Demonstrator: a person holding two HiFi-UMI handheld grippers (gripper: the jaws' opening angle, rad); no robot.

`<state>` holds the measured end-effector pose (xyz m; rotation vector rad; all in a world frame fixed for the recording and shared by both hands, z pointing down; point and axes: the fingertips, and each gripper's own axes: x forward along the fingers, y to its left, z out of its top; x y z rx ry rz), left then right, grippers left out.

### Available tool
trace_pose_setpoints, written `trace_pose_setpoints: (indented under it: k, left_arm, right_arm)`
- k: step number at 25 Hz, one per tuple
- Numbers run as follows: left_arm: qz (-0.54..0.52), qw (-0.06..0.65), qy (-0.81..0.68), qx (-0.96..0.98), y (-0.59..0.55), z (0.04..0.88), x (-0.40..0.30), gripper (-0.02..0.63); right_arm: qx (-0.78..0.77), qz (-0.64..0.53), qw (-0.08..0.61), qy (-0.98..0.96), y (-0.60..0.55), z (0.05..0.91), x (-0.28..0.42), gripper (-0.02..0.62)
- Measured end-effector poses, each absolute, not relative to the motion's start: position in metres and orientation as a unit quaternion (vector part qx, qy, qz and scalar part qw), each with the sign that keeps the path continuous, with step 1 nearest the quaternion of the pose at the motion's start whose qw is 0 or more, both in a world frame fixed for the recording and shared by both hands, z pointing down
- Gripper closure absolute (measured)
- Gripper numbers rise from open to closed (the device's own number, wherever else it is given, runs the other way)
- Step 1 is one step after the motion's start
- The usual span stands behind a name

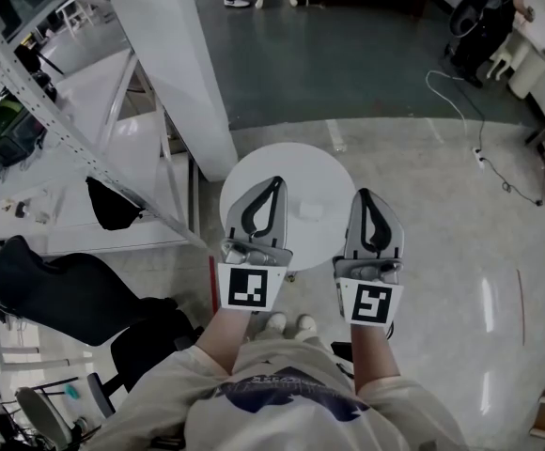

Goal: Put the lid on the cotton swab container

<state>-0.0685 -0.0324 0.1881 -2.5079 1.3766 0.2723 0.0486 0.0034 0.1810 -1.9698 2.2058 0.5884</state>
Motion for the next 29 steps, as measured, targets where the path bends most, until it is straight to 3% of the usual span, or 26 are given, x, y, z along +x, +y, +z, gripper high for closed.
trace_pose_setpoints:
  k: [29]
  left_arm:
    - [0.086, 0.138, 0.481, -0.862, -0.031, 0.192, -0.064, 0.607]
  right_arm:
    - [-0.652, 0.201, 0.022, 0.73, 0.0, 0.192, 0.051, 0.589]
